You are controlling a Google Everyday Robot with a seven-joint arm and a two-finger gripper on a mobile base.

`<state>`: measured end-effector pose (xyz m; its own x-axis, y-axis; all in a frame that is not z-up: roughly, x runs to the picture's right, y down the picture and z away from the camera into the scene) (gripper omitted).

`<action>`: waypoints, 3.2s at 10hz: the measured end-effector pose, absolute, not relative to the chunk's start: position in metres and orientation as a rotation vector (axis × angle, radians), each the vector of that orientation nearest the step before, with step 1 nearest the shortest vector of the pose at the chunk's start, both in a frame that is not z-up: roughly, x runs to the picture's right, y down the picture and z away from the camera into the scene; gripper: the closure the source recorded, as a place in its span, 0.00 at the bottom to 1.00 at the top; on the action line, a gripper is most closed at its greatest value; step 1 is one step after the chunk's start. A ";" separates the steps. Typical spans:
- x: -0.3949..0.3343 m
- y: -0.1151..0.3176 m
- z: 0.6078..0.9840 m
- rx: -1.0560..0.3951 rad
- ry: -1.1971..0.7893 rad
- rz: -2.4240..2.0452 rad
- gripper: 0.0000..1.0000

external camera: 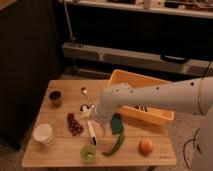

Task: Stack cups into tray

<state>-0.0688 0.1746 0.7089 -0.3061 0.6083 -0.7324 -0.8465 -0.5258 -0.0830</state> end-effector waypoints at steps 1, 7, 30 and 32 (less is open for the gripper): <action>-0.070 0.175 0.709 -0.909 0.398 1.948 0.20; -0.097 0.151 0.721 -0.889 0.337 1.858 0.20; -0.259 0.027 0.884 -0.942 0.161 1.667 0.40; -0.270 0.035 0.888 -0.962 0.166 1.654 0.52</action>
<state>-0.2705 0.0348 0.8880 -0.0062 0.7507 -0.6607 -0.8670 -0.3332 -0.3705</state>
